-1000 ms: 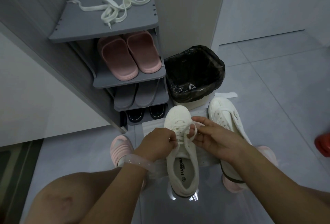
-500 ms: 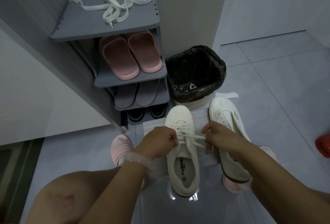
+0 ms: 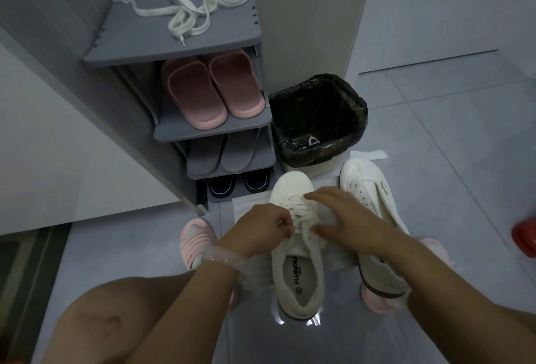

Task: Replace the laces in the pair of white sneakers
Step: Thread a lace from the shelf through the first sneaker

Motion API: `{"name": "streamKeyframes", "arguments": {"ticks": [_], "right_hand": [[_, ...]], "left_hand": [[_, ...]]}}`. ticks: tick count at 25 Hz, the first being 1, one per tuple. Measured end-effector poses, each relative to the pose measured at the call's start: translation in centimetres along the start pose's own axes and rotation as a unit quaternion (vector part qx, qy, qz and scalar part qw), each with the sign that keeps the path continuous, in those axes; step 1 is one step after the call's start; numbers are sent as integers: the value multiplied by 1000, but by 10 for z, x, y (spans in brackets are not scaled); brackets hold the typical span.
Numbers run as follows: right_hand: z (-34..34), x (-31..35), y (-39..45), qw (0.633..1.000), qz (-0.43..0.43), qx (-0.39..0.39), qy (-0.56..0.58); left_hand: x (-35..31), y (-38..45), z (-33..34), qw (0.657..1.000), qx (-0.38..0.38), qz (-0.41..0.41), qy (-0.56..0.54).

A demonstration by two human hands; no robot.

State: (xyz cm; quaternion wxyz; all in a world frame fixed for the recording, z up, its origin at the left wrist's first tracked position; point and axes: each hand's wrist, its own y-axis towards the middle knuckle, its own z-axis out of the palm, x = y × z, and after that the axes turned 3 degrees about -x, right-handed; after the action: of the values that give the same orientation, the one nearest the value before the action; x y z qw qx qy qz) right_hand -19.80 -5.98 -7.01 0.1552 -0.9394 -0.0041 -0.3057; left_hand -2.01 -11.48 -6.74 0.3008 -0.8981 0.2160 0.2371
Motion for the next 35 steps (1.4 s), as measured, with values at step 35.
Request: {"name": "streamKeyframes", "arguments": {"ticks": [35], "right_hand": [[-74,-7,-3,910,208,-291,208]], "left_hand": [[2,3,2,993,-110,-39,29]]}}
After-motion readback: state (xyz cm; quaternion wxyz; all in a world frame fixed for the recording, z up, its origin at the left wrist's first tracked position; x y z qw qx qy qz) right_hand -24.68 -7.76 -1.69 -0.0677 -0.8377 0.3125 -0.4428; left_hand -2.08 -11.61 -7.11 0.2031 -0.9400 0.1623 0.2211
